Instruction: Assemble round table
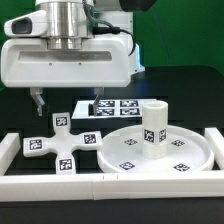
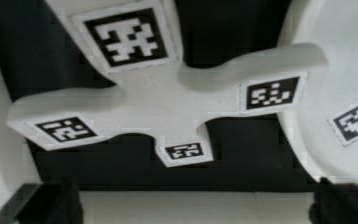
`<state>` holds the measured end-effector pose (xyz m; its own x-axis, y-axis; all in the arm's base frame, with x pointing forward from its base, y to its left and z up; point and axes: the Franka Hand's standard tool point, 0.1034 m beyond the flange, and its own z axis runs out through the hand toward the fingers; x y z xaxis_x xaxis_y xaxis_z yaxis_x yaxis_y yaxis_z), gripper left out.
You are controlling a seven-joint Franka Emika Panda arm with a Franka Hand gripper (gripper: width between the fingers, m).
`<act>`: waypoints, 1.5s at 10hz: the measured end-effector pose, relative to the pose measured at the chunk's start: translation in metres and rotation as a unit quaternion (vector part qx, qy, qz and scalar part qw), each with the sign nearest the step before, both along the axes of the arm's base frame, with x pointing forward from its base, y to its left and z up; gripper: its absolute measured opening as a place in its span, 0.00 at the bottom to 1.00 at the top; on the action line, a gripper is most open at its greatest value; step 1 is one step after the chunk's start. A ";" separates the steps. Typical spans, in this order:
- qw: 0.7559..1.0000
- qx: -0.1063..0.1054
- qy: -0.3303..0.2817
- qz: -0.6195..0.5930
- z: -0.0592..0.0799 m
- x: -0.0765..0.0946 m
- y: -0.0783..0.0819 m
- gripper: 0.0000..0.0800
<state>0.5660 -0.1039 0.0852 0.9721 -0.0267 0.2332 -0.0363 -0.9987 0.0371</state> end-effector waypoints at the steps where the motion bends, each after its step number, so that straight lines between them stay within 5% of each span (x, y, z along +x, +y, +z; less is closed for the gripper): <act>1: 1.000 0.000 0.000 0.000 0.000 0.000 0.000 0.81; 5: 0.986 -0.019 0.045 0.160 0.012 0.027 -0.006 0.81; 6: 0.971 -0.039 0.050 0.232 0.011 0.028 0.000 0.81; 10: 0.938 -0.059 0.057 0.337 0.006 0.023 0.004 0.81; 12: 0.923 -0.012 0.139 0.359 0.000 0.015 0.004 0.81; 15: 0.889 -0.025 0.179 0.420 -0.002 0.025 0.016 0.81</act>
Offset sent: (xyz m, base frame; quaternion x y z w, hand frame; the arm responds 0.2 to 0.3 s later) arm 0.0397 -0.0030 0.0115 0.0653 -0.0635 -0.1849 0.9785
